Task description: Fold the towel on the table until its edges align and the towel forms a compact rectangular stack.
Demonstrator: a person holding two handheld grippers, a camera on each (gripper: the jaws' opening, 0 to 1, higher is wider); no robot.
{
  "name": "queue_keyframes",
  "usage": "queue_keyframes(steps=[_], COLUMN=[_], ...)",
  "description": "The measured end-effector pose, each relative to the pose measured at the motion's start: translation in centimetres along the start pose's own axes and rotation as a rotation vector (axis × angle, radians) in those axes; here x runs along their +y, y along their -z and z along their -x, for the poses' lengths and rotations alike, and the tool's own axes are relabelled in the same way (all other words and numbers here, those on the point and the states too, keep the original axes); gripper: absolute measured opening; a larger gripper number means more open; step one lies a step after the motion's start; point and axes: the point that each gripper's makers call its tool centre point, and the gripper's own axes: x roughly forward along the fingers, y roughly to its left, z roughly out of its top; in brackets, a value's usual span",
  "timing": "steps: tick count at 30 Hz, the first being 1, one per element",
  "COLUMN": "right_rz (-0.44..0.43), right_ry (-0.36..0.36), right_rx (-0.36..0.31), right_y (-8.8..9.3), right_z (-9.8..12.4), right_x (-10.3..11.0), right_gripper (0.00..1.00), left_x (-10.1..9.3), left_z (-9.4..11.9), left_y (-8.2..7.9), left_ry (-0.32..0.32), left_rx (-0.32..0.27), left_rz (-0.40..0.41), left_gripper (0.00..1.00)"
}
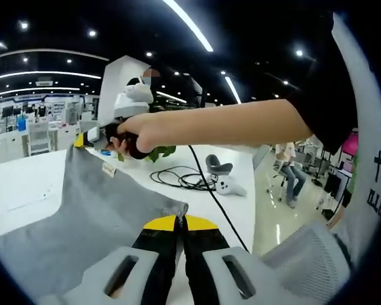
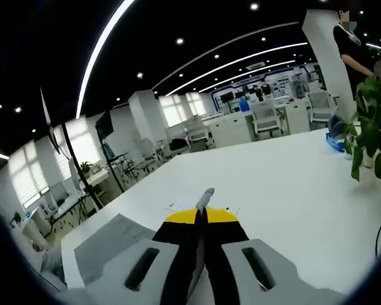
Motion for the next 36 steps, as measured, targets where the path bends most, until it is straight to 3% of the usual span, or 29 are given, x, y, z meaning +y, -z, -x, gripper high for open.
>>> queue_keyframes(steps=[8,14,24,36], right_rz=[0.007,0.037,0.064,0.094], right_ry=[-0.027,-0.065,-0.11,-0.167], right_rx=[-0.009,-0.028,-0.029,-0.028], right_y=[-1.5,-2.3,-3.8,-3.8], right_z=[-1.2,-2.5,-4.9,-7.7], right_x=[3.1,6.9,11.4,17.2], right_gripper=[0.0,0.0,0.0,0.0], left_x=[1.6,2.8,5.2,8.0], left_z=[3.2,5.9,10.8,16.8], left_y=[-1.0,-1.4,-1.8,-1.1], left_ry=[-0.049,-0.079,-0.163,-0.286], left_rx=[-0.025,-0.056,-0.076,-0.103], left_rz=[0.024,0.031,0.015,0.043], left_gripper=[0.03,0.03,0.03,0.03])
